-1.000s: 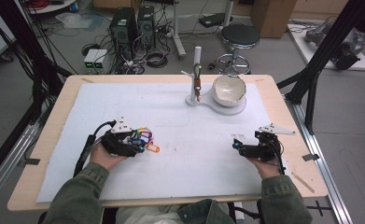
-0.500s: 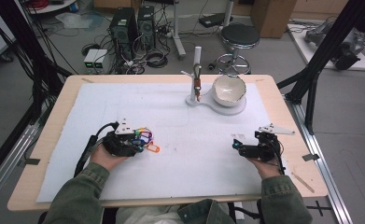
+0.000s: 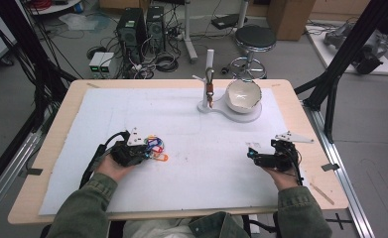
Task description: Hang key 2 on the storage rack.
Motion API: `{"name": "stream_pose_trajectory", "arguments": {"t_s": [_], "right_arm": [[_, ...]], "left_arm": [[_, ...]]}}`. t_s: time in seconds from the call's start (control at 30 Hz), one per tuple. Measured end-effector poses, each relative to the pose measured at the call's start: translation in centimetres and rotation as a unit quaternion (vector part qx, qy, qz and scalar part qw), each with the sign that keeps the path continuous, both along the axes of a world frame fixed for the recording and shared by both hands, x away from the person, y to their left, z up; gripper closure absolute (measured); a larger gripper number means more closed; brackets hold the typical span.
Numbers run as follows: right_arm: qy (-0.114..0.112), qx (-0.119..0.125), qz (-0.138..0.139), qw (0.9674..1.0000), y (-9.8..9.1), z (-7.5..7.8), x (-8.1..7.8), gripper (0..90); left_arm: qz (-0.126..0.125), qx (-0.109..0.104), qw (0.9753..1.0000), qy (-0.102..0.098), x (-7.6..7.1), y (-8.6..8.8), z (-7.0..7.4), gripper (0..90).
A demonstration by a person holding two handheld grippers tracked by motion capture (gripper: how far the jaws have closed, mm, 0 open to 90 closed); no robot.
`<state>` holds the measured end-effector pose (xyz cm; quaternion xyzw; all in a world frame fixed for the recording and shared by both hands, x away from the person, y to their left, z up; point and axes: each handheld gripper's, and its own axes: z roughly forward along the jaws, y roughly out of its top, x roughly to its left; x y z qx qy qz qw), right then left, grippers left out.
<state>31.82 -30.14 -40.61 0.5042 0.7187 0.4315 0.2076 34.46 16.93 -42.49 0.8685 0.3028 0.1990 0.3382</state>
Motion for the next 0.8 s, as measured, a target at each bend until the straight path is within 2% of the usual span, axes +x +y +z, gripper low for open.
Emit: {"name": "stream_pose_trajectory", "arguments": {"t_s": [0.1, 0.27, 0.33, 0.53, 0.73, 0.8], "right_arm": [[0.001, 0.001, -0.002, 1.0, 0.0, 0.0, 0.0, 1.0], [0.001, 0.0, -0.002, 1.0, -0.1, 0.0, 0.0, 1.0], [0.001, 0.0, -0.002, 1.0, -0.1, 0.0, 0.0, 1.0], [0.001, -0.002, 0.0, 1.0, -0.2, -0.1, -0.1, 1.0], [0.0, 0.001, -0.002, 1.0, -0.5, -0.2, -0.2, 1.0], [0.002, 0.002, -0.004, 1.0, -0.5, -0.2, -0.2, 1.0]], "left_arm": [[0.005, -0.012, 0.9999, 0.002, 0.0, 0.2, 0.2, 81.0], [0.006, -0.013, 0.9999, 0.001, 0.0, 0.3, 0.3, 81.8], [0.009, -0.02, 0.9998, -0.001, 0.0, 0.5, 0.5, 82.1], [0.023, -0.062, 0.9978, -0.003, 0.1, 1.2, 1.0, 82.9], [0.032, -0.1, 0.9945, -0.001, 0.3, 1.6, 1.3, 83.3], [0.035, -0.116, 0.9926, -0.005, 0.3, 1.8, 1.5, 83.4]]}}
